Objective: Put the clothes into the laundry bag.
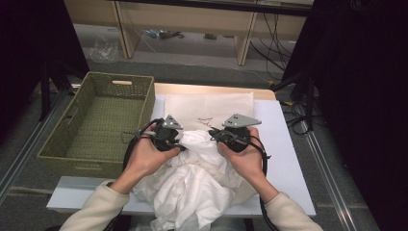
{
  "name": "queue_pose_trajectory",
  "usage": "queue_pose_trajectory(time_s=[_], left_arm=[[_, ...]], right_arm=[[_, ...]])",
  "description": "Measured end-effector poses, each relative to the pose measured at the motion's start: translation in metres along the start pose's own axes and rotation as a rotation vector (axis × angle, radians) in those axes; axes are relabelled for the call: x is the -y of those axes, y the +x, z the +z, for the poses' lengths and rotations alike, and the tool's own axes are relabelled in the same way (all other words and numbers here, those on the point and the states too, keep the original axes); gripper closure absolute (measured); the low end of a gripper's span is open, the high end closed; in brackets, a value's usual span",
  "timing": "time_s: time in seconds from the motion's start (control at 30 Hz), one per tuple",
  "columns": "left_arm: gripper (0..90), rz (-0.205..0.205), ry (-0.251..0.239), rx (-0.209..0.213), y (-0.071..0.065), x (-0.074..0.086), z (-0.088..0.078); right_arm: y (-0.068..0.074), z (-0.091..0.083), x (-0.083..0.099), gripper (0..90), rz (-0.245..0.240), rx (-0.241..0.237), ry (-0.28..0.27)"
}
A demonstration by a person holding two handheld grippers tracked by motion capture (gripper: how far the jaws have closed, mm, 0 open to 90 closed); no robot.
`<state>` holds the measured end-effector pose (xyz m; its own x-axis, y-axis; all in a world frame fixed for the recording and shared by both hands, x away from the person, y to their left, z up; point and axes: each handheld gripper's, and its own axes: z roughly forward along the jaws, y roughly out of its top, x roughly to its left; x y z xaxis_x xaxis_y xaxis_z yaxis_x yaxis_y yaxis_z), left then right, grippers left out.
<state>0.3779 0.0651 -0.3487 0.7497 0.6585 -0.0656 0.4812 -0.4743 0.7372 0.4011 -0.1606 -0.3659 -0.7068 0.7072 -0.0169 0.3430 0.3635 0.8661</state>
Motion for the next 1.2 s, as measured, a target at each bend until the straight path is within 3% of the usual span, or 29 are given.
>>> queue_pose_trajectory(time_s=[0.03,0.1,0.17,0.2,0.23,0.27,0.33,0.37,0.4,0.43,0.53,0.57,0.67,0.73,0.77,0.8,0.83,0.87,0.97,1.0,1.07,1.13,1.17,1.2], left_arm=[[80.9,0.0,0.0,0.0,0.0,0.0,0.0],[80.9,0.028,-0.03,0.042,-0.021,-0.005,0.001],[80.9,0.045,-0.03,0.055,-0.027,-0.007,0.004],[80.9,0.076,-0.033,0.054,-0.038,-0.009,0.015],[80.9,0.076,-0.033,0.054,-0.038,-0.009,0.015],[80.9,0.111,-0.021,0.032,-0.042,-0.009,0.029],[80.9,0.104,-0.005,0.012,-0.038,-0.008,0.045],[80.9,0.093,0.01,-0.009,-0.035,-0.006,0.052],[80.8,0.092,0.012,-0.036,-0.032,-0.005,0.06],[80.8,0.092,0.012,-0.036,-0.032,-0.005,0.06],[79.6,0.057,0.017,-0.059,-0.023,-0.001,0.085],[78.4,0.056,0.017,-0.061,-0.022,0.0,0.088],[67.2,0.113,-0.011,-0.047,-0.022,0.0,0.08],[50.1,0.134,-0.021,-0.039,-0.022,0.001,0.074],[42.2,0.16,-0.022,-0.018,-0.021,0.003,0.059],[35.7,0.16,-0.022,-0.018,-0.021,0.003,0.059],[35.7,0.16,-0.024,-0.024,-0.021,0.004,0.05],[25.5,0.16,-0.052,-0.013,-0.019,0.006,0.031],[21.8,0.157,-0.059,-0.035,-0.014,0.012,0.017],[20.2,0.154,-0.026,-0.052,-0.007,0.019,0.012],[18.9,0.145,-0.013,-0.053,-0.004,0.023,0.014],[18.7,0.133,0.02,-0.067,0.003,0.032,0.027],[19.7,0.133,0.02,-0.067,0.003,0.032,0.027],[22.4,0.116,0.052,-0.047,0.007,0.036,0.04]], right_arm=[[0.0,0.0,0.0,88.9,-0.004,0.012,-0.003],[0.001,0.0,-0.001,88.9,-0.009,0.009,0.002],[0.001,-0.001,-0.001,88.9,-0.014,0.017,0.0],[0.002,-0.001,-0.001,88.9,-0.003,0.007,0.002],[0.002,-0.001,-0.001,88.9,-0.003,0.007,0.002],[0.003,-0.002,-0.001,89.0,-0.004,0.001,-0.008],[0.002,-0.003,-0.002,89.0,-0.017,0.005,-0.023],[0.004,-0.004,-0.003,89.0,0.005,-0.008,-0.019],[0.003,-0.005,-0.003,89.1,-0.013,-0.009,-0.021],[0.004,-0.006,-0.004,89.1,-0.016,-0.016,-0.023],[0.008,-0.006,-0.005,89.2,0.009,-0.026,-0.012],[0.007,-0.005,-0.005,89.1,-0.018,-0.029,-0.015],[0.009,-0.003,-0.003,89.1,0.002,-0.031,-0.006],[0.008,-0.004,-0.003,89.1,0.003,-0.027,-0.011],[0.005,-0.006,-0.004,89.1,0.002,-0.022,-0.02],[0.003,-0.006,-0.004,89.0,-0.002,-0.022,-0.03],[0.003,-0.006,-0.004,89.0,-0.002,-0.022,-0.03],[0.002,-0.008,-0.004,89.0,0.017,-0.014,-0.023],[0.003,-0.008,-0.004,89.0,0.017,-0.008,-0.023],[0.003,-0.007,-0.004,89.0,0.016,-0.006,-0.019],[0.004,-0.007,-0.005,89.0,0.017,-0.004,-0.021],[0.006,-0.007,-0.005,89.0,0.02,-0.012,-0.02],[0.005,-0.007,-0.006,89.0,-0.013,-0.01,-0.023],[0.006,-0.007,-0.006,89.0,0.001,-0.008,-0.017]])
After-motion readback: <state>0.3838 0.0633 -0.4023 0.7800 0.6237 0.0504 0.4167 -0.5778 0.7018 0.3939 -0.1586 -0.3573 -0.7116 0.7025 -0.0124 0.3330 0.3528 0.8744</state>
